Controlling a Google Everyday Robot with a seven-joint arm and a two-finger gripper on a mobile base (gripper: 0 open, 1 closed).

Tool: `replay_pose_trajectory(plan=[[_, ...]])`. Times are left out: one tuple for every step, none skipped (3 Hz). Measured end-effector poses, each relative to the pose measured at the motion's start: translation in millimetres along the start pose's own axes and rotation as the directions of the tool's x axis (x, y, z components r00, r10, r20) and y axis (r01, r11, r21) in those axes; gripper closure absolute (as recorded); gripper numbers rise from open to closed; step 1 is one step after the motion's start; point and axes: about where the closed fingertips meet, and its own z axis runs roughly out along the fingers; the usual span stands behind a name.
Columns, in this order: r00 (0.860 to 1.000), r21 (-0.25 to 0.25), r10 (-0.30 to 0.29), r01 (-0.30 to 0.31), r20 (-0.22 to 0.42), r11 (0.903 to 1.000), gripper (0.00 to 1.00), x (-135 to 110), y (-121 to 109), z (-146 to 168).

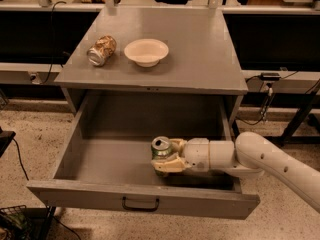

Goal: Place green can into top drawer

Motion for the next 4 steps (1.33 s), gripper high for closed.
replay_pose_trajectory(plan=[[1.0,-0.004,-0.001,0.001,0.0,1.0,0.29,0,1,2],[1.0,-0.007,0.0,0.0,-0.001,1.0,0.01,-2,1,2],[1.0,-0.001,0.007,-0.007,-0.008,1.0,0.16,-8,-2,-7],[0.999,0.038,-0.01,0.012,-0.051,0.9992,0.01,-20,-12,-36]])
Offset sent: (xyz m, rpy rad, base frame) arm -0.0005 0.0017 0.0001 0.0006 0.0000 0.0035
